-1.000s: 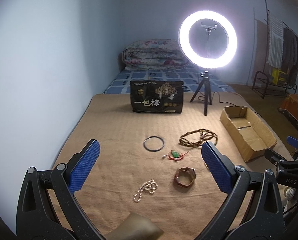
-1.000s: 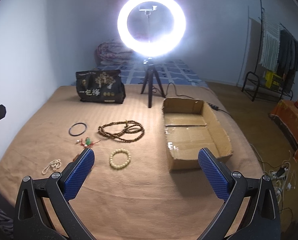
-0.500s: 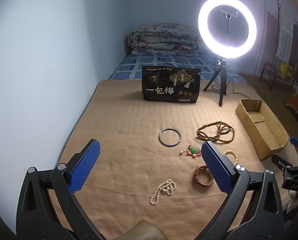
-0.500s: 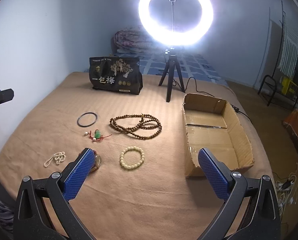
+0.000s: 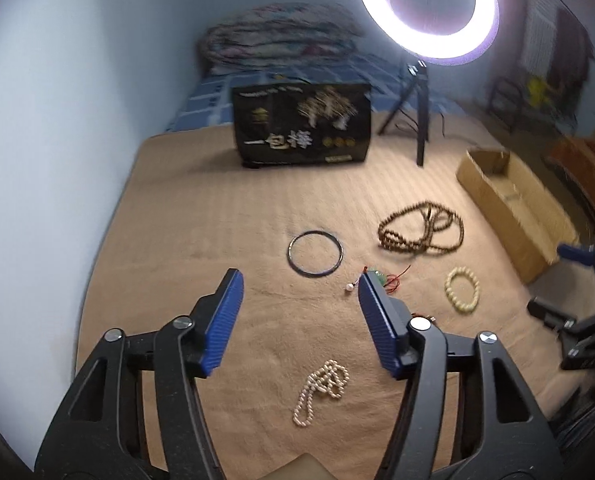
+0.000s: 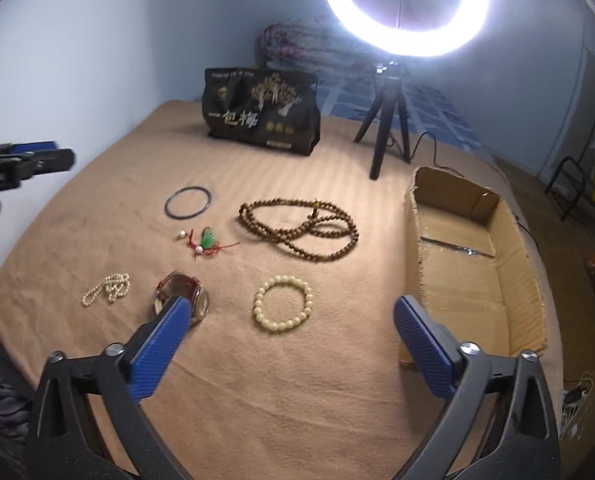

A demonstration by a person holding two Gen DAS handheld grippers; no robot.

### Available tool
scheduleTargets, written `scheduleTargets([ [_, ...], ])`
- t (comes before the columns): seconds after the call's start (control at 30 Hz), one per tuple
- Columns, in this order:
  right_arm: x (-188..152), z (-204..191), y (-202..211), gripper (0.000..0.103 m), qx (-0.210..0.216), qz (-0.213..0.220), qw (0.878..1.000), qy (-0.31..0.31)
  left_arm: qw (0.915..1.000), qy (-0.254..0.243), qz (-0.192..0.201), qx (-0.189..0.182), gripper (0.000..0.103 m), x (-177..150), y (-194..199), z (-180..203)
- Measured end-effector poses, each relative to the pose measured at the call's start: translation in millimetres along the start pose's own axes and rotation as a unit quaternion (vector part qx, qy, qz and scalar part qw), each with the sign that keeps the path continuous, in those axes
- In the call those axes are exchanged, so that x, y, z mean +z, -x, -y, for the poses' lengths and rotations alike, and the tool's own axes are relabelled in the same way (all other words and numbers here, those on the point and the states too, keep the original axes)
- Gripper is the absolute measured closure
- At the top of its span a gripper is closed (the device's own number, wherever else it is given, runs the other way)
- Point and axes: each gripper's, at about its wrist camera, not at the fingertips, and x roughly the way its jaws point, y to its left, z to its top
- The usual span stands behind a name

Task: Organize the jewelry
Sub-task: 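Close the right gripper on the cream bead bracelet while the left gripper grasps a pearl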

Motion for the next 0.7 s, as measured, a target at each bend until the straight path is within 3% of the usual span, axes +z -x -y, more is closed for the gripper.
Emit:
scheduleTargets([
  [0.1, -2, 2, -8, 0.017, 0.009, -0.013, 1.0, 0.003, 0.9993, 0.009, -0.026, -0.025, 0.057, -1, -23, -6],
  [0.17, -6, 4, -16, 0.021, 0.022, -0.03, 0.999, 0.002, 0.9973, 0.023, -0.041, -0.057, 0.057, -3, -39, -11],
  [0.3, -10, 3, -33, 0.034, 0.039, -0.057, 0.998, 0.007, 0.9971, -0.011, -0.038, -0.065, 0.065, -7, -58, -6],
  [0.53, -8, 2, -58, 0.039, 0.034, -0.088, 0.995, 0.016, 0.9915, -0.05, -0.058, -0.106, 0.078, -21, -95, 7],
  [0.7, -8, 15, -75, 0.044, 0.016, -0.109, 0.994, 0.006, 0.9896, -0.04, -0.079, -0.114, 0.088, -31, -127, 11],
])
